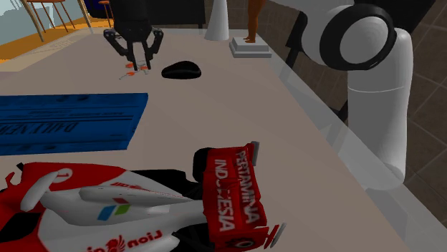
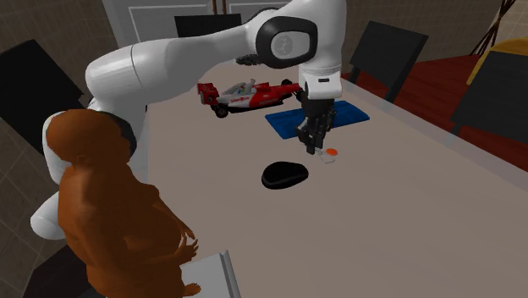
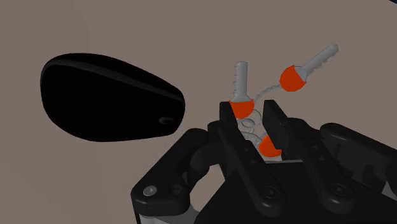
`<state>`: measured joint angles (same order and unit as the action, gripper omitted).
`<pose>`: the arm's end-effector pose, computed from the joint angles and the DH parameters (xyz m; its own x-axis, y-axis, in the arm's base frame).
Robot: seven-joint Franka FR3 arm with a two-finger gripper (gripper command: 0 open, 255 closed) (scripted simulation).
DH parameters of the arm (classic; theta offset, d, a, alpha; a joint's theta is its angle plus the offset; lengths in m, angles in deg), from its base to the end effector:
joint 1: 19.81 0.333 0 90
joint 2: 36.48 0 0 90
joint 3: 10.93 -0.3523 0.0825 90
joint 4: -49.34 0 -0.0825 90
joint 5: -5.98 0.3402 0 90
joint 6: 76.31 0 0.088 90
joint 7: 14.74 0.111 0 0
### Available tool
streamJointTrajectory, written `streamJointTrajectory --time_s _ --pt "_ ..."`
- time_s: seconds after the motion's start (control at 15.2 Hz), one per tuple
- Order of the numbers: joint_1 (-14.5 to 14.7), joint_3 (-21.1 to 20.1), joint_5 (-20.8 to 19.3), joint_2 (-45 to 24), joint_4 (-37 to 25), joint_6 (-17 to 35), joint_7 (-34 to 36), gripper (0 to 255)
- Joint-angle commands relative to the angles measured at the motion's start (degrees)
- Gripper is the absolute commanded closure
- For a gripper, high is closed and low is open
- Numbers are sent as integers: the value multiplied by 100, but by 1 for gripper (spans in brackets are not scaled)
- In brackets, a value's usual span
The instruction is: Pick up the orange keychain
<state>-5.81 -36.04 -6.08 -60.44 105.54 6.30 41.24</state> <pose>0.5449 0.3073 0.6691 0.9296 -0.3620 0.0693 -0.3597 -0.9320 -0.0440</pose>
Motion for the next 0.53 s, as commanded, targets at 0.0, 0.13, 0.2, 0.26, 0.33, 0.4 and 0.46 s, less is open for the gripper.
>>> streamJointTrajectory --time_s 0.0,0.13,0.2,0.26,0.33,0.4,0.46 --pt "103 13 -78 -174 -445 -277 -12 255" --pt "247 34 -176 -394 -979 -589 -26 255" --pt "342 53 -239 -539 -1312 -774 -39 255" --pt "468 81 -320 -728 -1732 -998 -61 255" --pt "688 145 -450 -1061 -2434 -1346 -113 255" --pt "765 185 -479 -1169 -2655 -1449 -135 255" --pt "765 192 -472 -1165 -2647 -1445 -136 255"
